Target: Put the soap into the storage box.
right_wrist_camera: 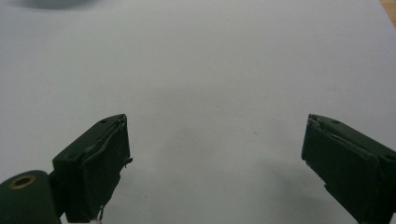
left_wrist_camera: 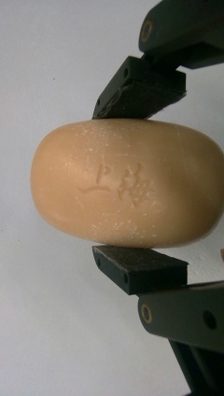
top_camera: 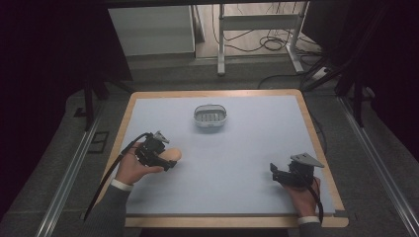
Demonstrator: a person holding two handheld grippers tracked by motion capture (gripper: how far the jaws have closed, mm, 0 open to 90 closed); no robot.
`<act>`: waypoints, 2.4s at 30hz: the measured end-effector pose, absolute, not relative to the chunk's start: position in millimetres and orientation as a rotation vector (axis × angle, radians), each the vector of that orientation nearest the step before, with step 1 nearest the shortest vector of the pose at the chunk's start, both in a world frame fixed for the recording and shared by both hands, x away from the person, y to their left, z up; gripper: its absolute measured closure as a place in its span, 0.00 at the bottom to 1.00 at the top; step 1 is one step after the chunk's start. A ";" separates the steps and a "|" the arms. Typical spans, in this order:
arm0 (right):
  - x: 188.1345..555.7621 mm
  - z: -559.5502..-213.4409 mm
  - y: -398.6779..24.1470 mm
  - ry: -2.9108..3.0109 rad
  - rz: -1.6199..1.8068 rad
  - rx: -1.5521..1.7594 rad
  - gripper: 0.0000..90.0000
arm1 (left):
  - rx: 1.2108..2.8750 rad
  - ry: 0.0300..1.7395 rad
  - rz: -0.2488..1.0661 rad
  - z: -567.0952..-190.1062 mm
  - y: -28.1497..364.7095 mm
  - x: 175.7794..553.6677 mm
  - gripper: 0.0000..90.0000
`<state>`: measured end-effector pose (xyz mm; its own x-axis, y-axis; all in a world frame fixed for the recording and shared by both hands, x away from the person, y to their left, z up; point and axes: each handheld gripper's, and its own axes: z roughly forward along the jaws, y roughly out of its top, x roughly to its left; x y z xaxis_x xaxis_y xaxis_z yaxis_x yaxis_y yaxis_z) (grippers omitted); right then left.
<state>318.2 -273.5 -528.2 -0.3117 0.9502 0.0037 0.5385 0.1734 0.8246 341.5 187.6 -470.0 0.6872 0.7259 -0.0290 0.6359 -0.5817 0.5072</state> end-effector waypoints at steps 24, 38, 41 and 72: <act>318.6 -528.2 -273.7 1.929 1.015 1.402 0.09 | 2.426 1.027 0.275 -459.7 177.4 361.1 0.36; 318.5 -528.3 -273.1 1.927 1.006 1.400 0.09 | 2.416 1.029 0.286 -450.9 173.9 372.9 0.36; 318.5 -528.2 -273.0 1.928 1.003 1.400 0.09 | 2.420 1.027 0.290 -450.3 173.3 374.2 0.36; 319.1 -528.5 -272.6 1.930 0.998 1.401 0.09 | 2.418 1.024 0.290 -445.8 155.5 398.3 0.36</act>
<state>319.1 -272.6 -528.5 -0.3061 0.9520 -0.0080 0.5441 0.1818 0.8191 398.3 155.5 -445.8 0.6954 0.7186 0.0027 0.6135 -0.5956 0.5185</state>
